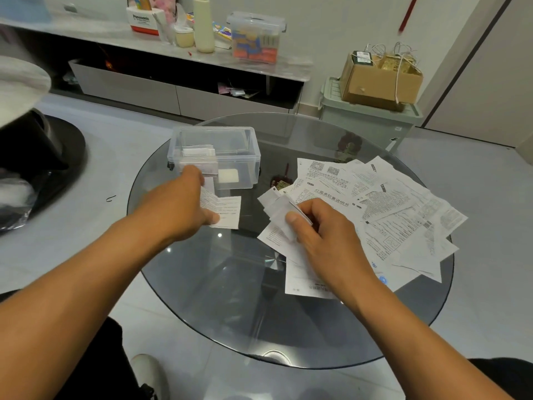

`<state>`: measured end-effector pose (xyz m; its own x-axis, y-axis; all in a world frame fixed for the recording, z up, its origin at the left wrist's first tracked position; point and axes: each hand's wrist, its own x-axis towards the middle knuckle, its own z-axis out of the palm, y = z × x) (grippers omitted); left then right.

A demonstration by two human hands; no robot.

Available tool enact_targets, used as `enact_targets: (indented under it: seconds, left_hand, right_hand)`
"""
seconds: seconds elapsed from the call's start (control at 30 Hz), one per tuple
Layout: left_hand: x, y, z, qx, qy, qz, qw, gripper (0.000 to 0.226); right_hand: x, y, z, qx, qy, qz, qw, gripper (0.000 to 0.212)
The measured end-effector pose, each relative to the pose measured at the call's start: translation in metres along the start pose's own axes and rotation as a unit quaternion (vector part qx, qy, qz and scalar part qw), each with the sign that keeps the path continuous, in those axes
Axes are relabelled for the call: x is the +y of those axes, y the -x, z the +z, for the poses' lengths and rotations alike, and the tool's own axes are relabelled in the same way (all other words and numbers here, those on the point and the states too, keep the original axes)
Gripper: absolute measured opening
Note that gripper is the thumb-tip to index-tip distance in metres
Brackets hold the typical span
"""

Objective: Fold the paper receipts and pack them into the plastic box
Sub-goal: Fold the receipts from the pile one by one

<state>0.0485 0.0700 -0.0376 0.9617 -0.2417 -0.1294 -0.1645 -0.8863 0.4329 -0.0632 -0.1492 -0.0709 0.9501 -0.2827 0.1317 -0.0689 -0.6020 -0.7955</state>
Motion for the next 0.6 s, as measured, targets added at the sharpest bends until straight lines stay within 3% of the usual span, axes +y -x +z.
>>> enact_targets:
  seconds: [0.07,0.17,0.27,0.37,0.47,0.53,0.6]
  left_hand:
    - [-0.001,-0.002,0.006,0.035,0.021,0.042,0.998,0.062]
    - [0.001,0.000,0.020,0.082,0.006,0.125,0.989,0.036]
    - [0.010,0.008,0.030,0.072,-0.151,0.190,0.968,0.027]
    - [0.016,0.027,0.041,0.032,-0.263,0.261,0.928,0.021]
    - [0.011,0.035,0.050,0.074,-0.321,0.359,0.874,0.018]
    - [0.008,0.030,0.046,0.050,-0.269,0.344,0.898,0.012]
    - [0.009,0.026,0.036,-0.011,-0.188,0.255,0.948,0.015]
  right_hand:
    - [0.001,0.000,0.000,0.006,-0.015,0.010,1.000,0.020]
    - [0.003,0.000,-0.001,0.003,-0.019,0.016,1.000,0.019]
    - [0.004,0.000,-0.002,0.006,-0.018,0.015,1.000,0.017]
    - [0.004,0.000,-0.002,0.011,-0.016,0.016,1.000,0.018]
    - [0.004,0.000,-0.003,0.015,-0.016,0.020,1.000,0.018]
    - [0.005,0.000,-0.002,0.012,-0.017,0.021,1.000,0.019]
    - [0.005,-0.001,-0.001,0.011,-0.020,0.024,0.999,0.018]
